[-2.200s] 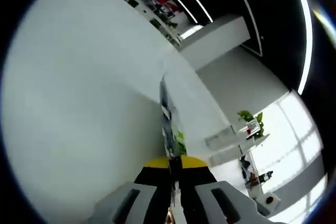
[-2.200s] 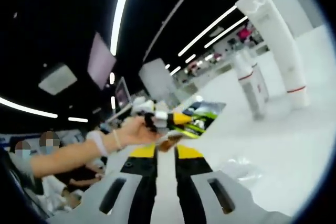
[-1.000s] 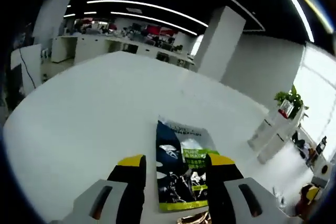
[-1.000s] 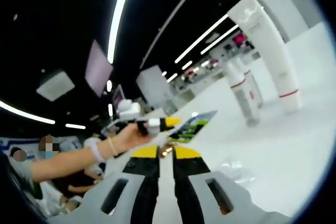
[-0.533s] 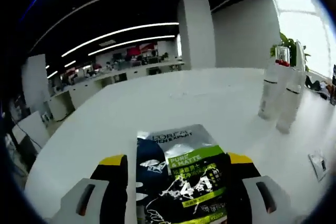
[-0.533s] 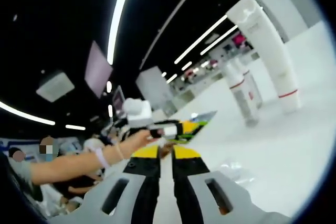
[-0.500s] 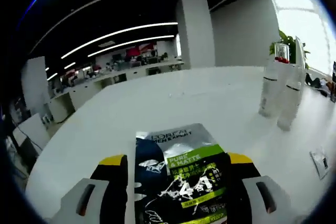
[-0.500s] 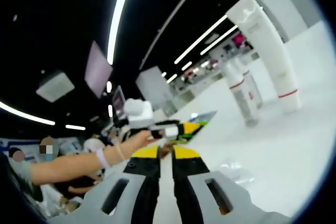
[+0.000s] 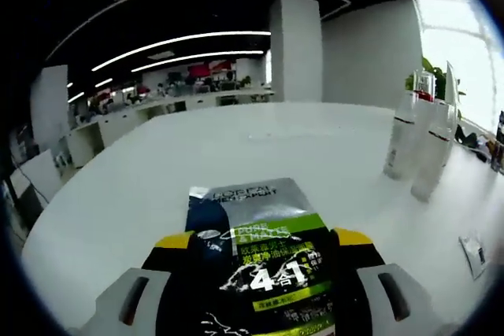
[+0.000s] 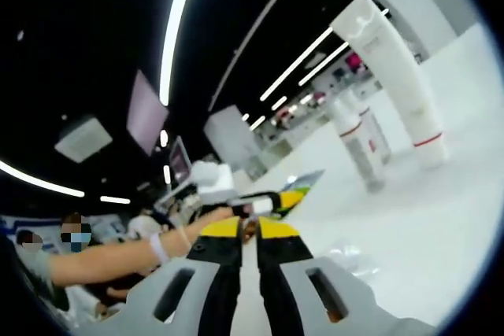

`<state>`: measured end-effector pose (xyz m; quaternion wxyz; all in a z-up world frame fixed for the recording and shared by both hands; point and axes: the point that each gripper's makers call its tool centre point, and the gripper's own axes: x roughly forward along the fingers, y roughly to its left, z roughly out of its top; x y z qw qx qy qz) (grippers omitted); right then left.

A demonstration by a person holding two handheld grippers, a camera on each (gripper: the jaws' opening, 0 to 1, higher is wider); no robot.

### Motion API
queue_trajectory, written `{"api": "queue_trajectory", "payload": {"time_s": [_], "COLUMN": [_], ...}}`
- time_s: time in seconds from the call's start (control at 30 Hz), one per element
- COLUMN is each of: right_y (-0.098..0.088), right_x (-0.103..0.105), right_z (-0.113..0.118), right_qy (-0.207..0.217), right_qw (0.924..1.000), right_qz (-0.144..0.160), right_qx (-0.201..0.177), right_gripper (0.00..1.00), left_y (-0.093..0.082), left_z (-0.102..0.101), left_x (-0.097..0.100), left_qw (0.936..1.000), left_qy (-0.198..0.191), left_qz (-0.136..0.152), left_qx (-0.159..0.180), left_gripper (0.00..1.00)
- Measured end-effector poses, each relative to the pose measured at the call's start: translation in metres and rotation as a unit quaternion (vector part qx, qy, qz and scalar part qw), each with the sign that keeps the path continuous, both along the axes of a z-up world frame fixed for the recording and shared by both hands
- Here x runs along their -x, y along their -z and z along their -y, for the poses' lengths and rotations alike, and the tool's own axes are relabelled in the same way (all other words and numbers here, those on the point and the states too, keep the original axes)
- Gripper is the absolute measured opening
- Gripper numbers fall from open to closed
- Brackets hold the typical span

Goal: Arrange the skincare products in the storage area until every visible bottle or jar stands upright without overlapping.

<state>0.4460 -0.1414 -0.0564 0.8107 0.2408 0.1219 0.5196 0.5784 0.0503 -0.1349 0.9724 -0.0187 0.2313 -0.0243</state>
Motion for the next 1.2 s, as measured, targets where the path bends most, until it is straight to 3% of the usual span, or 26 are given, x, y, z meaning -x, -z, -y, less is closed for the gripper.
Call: {"api": "queue_trajectory", "payload": {"time_s": [0.07,0.1,0.17,0.27,0.37,0.4,0.43,0.47,0.57,0.63,0.7,0.77,0.8,0.9,1.03,1.13,1.2], "right_y": [-0.001,-0.001,-0.001,-0.001,-0.001,-0.001,0.000,0.000,0.001,0.001,0.000,0.000,0.000,-0.002,-0.005,-0.006,-0.008], "right_x": [0.000,0.000,0.001,0.001,0.001,0.001,0.001,0.001,0.001,0.001,0.000,-0.001,-0.001,-0.002,-0.003,-0.005,-0.006], "right_z": [0.001,0.001,0.001,0.001,0.000,0.000,0.000,-0.001,-0.001,-0.001,0.000,0.000,0.001,0.002,0.004,0.006,0.007], "right_qy": [0.001,0.001,0.000,0.000,-0.002,-0.003,-0.004,-0.005,-0.007,-0.007,-0.006,-0.005,-0.004,-0.003,-0.002,-0.001,-0.001], "right_qw": [1.0000,1.0000,1.0000,1.0000,1.0000,1.0000,1.0000,1.0000,1.0000,1.0000,1.0000,1.0000,1.0000,0.9999,0.9997,0.9994,0.9992], "right_qz": [0.000,0.000,0.000,-0.002,-0.003,-0.002,-0.002,-0.002,-0.002,-0.002,-0.003,-0.005,-0.005,-0.006,-0.009,-0.015,-0.017], "right_qx": [-0.002,-0.003,-0.004,-0.006,-0.004,-0.003,-0.003,-0.002,0.001,0.000,-0.003,-0.005,-0.006,-0.011,-0.022,-0.031,-0.037], "right_gripper": [0.06,0.06,0.06,0.05,0.05,0.05,0.05,0.05,0.05,0.05,0.05,0.05,0.05,0.05,0.05,0.05,0.05], "left_y": [-0.007,-0.022,-0.034,-0.044,-0.057,-0.057,-0.056,-0.049,-0.041,-0.039,-0.030,-0.021,-0.015,-0.008,-0.006,0.000,0.006], "left_z": [-0.004,-0.007,-0.008,-0.012,-0.022,-0.028,-0.030,-0.028,-0.026,-0.026,-0.018,-0.007,0.002,0.012,0.018,0.029,0.026], "left_x": [0.003,0.000,0.007,0.018,0.031,0.040,0.042,0.056,0.084,0.093,0.113,0.126,0.135,0.137,0.127,0.134,0.135], "left_qw": [0.9999,0.9985,0.9977,0.9985,0.9987,0.9981,0.9976,0.9929,0.9800,0.9750,0.9626,0.9510,0.9413,0.9273,0.9283,0.9166,0.9121], "left_qy": [-0.008,-0.008,-0.008,0.006,0.007,-0.004,-0.006,0.010,0.039,0.032,0.045,0.046,0.047,0.044,0.041,0.040,0.027], "left_qz": [0.013,0.053,0.064,0.024,0.001,-0.034,-0.044,-0.106,-0.194,-0.220,-0.264,-0.305,-0.334,-0.372,-0.370,-0.397,-0.409], "left_qx": [-0.001,0.002,0.021,0.048,0.050,0.052,0.052,0.053,0.014,-0.011,-0.036,-0.023,-0.006,0.012,0.003,0.020,0.002], "left_gripper": [0.70,0.70,0.70,0.77,0.79,0.79,0.78,0.77,0.69,0.69,0.67,0.67,0.67,0.68,0.67,0.67,0.67]}}
